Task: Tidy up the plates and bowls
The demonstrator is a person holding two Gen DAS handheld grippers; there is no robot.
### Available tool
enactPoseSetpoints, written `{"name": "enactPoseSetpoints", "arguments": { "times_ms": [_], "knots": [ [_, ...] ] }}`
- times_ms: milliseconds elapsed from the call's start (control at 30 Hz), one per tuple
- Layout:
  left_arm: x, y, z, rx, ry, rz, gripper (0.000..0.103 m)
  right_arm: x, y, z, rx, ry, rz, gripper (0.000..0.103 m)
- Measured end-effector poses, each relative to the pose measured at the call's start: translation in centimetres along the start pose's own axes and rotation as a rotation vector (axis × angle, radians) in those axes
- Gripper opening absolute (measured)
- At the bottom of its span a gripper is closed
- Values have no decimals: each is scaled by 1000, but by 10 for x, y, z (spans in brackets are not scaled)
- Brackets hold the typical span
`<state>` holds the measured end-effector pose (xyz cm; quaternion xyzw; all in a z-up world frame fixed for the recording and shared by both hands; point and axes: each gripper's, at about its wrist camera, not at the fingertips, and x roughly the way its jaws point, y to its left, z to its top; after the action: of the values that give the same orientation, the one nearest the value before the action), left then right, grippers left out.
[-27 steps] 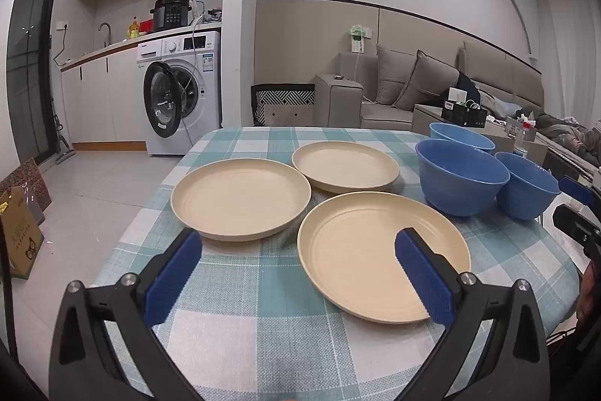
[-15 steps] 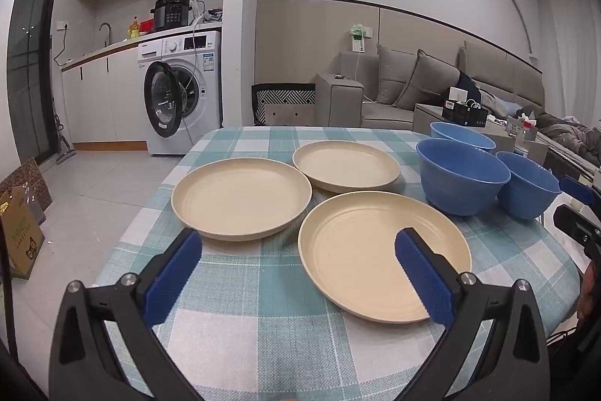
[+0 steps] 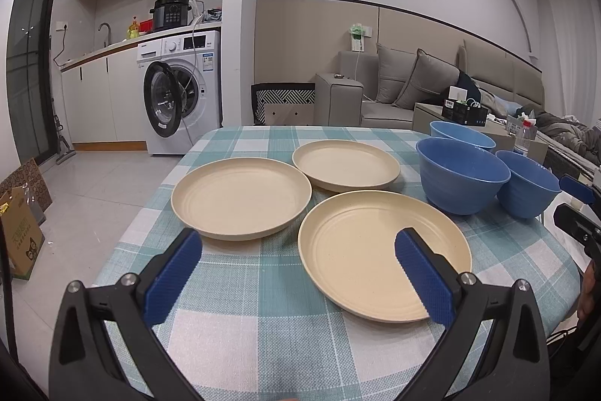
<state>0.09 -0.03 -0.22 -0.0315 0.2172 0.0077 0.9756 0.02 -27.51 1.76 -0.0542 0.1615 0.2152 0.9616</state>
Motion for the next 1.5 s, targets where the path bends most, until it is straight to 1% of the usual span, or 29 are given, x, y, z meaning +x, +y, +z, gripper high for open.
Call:
{"name": "enactPoseSetpoints", "arguments": {
  "times_ms": [1500],
  "knots": [
    [5,-4,-6,19,17,-8,103,-1,1,-1,-5,-2,-2,103]
  ]
}}
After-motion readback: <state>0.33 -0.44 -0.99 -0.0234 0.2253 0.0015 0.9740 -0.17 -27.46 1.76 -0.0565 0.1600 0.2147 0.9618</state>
